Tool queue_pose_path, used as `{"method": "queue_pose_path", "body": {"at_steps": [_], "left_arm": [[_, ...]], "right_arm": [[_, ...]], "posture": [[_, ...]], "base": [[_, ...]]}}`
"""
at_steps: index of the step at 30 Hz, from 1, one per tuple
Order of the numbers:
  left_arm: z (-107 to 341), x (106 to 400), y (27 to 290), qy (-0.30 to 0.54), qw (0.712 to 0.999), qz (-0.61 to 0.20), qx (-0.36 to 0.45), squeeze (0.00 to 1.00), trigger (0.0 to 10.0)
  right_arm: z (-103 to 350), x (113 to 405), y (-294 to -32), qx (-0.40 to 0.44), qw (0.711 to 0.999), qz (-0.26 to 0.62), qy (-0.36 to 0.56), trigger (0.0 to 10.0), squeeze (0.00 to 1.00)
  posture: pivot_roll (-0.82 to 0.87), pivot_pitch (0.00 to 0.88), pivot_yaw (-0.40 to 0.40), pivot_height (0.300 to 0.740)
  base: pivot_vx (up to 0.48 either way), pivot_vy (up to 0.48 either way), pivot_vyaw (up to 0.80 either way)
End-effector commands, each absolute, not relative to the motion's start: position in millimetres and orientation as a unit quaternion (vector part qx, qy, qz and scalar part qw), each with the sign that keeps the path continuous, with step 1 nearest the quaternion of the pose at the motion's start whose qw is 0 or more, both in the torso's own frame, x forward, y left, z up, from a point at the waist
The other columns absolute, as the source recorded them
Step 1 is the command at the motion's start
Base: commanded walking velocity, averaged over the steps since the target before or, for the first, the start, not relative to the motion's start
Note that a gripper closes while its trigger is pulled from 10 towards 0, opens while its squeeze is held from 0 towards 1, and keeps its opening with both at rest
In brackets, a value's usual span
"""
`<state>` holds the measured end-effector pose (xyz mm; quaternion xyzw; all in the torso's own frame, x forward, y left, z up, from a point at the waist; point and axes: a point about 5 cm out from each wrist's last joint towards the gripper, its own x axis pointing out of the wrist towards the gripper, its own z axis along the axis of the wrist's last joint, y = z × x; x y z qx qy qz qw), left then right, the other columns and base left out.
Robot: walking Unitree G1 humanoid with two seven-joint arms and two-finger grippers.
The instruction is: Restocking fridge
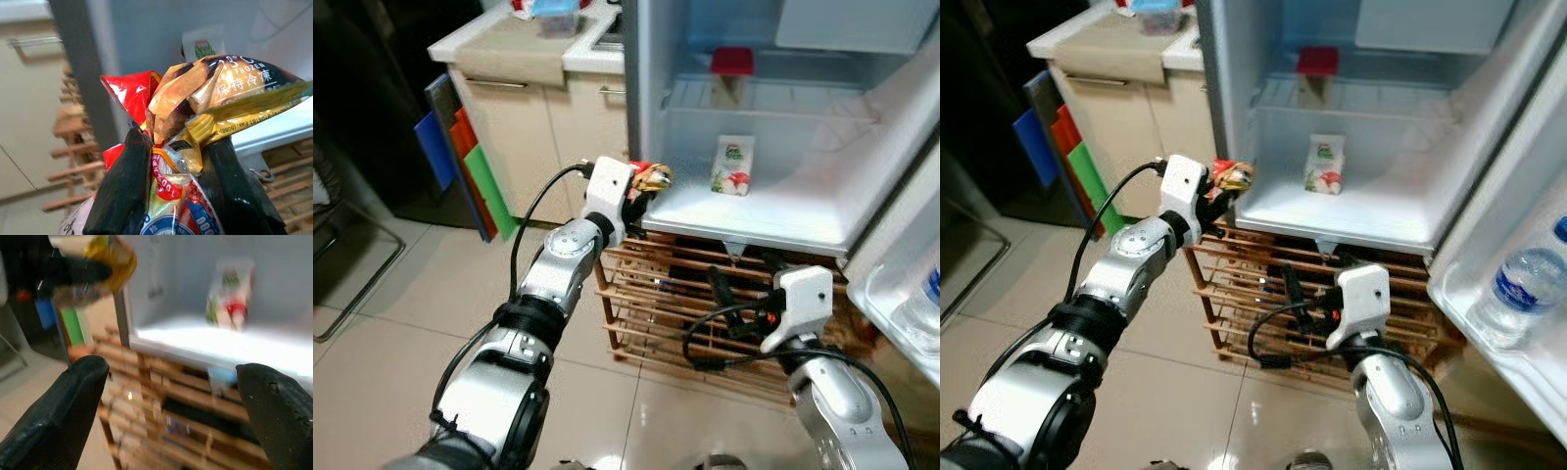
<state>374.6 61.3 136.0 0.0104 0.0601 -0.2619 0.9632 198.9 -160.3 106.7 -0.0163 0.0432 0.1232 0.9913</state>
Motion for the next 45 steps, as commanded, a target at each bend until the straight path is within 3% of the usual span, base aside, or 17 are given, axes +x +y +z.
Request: {"method": "queue_pose_path", "body": {"at_steps": [1, 6, 13, 21, 30, 45], "left_arm": [[145, 377, 56, 0.039, 0.962, -0.27, -0.011, 0.0, 10.0], [149, 366, 56, 0.004, 0.95, -0.308, -0.048, 0.0, 10.0], [128, 316, 59, 0.001, 0.932, -0.356, -0.065, 0.0, 10.0], [141, 348, 67, -0.011, 0.959, -0.284, -0.02, 0.0, 10.0], [154, 359, 92, -0.024, 0.971, -0.238, -0.008, 0.0, 10.0], [165, 370, 71, -0.042, 0.964, -0.263, 0.029, 0.0, 10.0]], "right_arm": [[113, 195, -160, -0.018, 0.993, 0.115, 0.036, 10.0, 0.0], [119, 195, -172, -0.012, 0.998, 0.06, 0.021, 10.0, 0.0], [118, 210, -175, -0.002, 0.999, 0.038, 0.012, 10.0, 0.0], [121, 226, -164, -0.014, 0.997, 0.081, 0.013, 10.0, 0.0], [120, 236, -162, -0.011, 0.997, 0.079, 0.01, 10.0, 0.0], [118, 245, -158, -0.011, 0.995, 0.094, 0.009, 10.0, 0.0]], "posture": [[-0.38, 0.147, 0.122, 0.74], [-0.38, 0.119, 0.136, 0.74], [-0.3, 0.099, 0.12, 0.74], [-0.27, 0.118, 0.083, 0.74], [-0.26, 0.077, 0.091, 0.74], [-0.24, 0.069, 0.078, 0.74]], "base": [[0.0, 0.0, 0.0], [0.0, 0.0, 0.0], [0.0, 0.0, 0.0], [0.0, 0.0, -0.54], [0.0, 0.0, -0.62], [0.058, 0.186, -0.64]]}}
